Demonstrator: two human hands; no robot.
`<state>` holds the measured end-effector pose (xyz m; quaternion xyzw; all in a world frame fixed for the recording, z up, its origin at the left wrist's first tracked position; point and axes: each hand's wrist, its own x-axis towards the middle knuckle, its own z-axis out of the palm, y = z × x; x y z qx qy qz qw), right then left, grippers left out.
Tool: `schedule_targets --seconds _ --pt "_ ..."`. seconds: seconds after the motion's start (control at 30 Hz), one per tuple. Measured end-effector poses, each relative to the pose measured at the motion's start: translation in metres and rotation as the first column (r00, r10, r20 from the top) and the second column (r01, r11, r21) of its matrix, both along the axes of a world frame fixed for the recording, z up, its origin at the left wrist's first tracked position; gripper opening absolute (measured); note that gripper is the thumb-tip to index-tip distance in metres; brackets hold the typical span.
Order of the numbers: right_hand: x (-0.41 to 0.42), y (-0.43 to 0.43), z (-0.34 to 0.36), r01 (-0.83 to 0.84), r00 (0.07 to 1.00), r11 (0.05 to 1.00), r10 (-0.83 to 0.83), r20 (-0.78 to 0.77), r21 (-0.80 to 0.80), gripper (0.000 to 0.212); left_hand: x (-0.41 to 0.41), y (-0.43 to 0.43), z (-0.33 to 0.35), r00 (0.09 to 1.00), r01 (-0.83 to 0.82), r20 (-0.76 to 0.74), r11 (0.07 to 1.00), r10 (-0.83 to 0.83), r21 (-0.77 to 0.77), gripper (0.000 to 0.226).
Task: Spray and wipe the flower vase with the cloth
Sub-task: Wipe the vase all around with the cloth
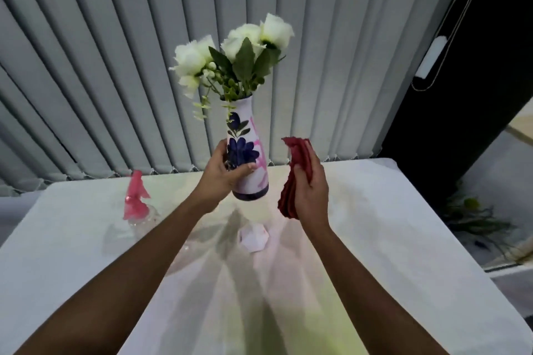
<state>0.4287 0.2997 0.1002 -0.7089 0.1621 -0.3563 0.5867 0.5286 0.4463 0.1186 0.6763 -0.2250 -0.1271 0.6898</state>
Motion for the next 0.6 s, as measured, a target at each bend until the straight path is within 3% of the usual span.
schedule_targets --seconds 0.23,0.43,0.6 --pt "0.016 0.027 0.042 -0.033 0.984 0.978 0.067 0.163 -0.204 0.05 -0.004 0.008 0.059 1.0 0.022 -0.005 0.997 -0.022 -0.076 0.044" --pt "0.02 0.049 0.034 0.077 0.99 0.925 -0.025 0.141 -0.372 0.048 -0.015 0.01 0.076 0.998 0.019 -0.057 0.988 -0.028 -0.155 0.034" --pt "0.033 0.047 0.062 0.099 0.984 0.929 -0.039 0.173 -0.356 0.051 -0.019 0.01 0.08 0.999 0.049 -0.018 0.994 -0.051 -0.097 0.041"
